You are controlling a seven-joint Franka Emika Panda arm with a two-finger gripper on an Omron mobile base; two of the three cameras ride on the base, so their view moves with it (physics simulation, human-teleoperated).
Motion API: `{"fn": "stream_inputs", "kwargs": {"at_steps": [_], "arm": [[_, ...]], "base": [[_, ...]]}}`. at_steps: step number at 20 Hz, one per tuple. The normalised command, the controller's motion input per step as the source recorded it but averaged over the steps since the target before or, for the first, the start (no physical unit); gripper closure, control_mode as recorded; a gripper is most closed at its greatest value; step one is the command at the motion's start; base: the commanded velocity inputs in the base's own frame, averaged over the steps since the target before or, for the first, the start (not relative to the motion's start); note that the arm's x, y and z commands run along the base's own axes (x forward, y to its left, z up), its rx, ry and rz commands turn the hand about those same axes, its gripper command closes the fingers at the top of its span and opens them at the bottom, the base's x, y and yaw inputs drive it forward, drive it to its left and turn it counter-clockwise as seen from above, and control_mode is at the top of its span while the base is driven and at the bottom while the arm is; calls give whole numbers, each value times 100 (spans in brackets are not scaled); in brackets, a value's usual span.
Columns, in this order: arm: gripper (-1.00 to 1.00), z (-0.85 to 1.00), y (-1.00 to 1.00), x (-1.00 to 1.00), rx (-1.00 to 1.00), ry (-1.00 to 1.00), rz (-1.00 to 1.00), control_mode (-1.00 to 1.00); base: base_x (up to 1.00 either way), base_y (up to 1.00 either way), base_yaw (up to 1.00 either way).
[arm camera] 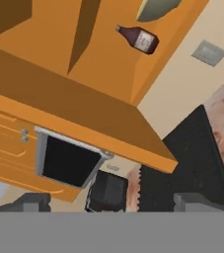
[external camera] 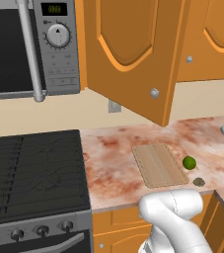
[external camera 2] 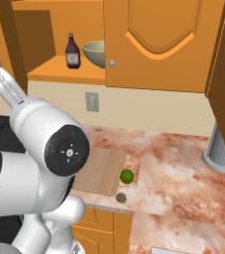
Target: Open the cabinet. Place the bowl and condiment on the counter. Then place the lime and garlic on the cutting board.
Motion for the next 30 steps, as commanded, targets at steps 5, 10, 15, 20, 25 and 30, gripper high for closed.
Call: {"fn": "stream_inputs", "kwargs": {"at_steps": [5,10,15,20,25,30], "arm": [[-100,0,27,37,8,2,0,-100],[-100,0,6,36,11,1,4,-100],[-100,0,0,31,12,3,8,-100],[-100,-2,4,20,6,3,9,-100],[-100,-6,8,24,0,4,9,-100],[-100,-2,3,22,0,4,9,-100]], "base": [[0,0,0],[0,0,0],[0,0,0],[0,0,0],[0,0,0],[0,0,0]]}}
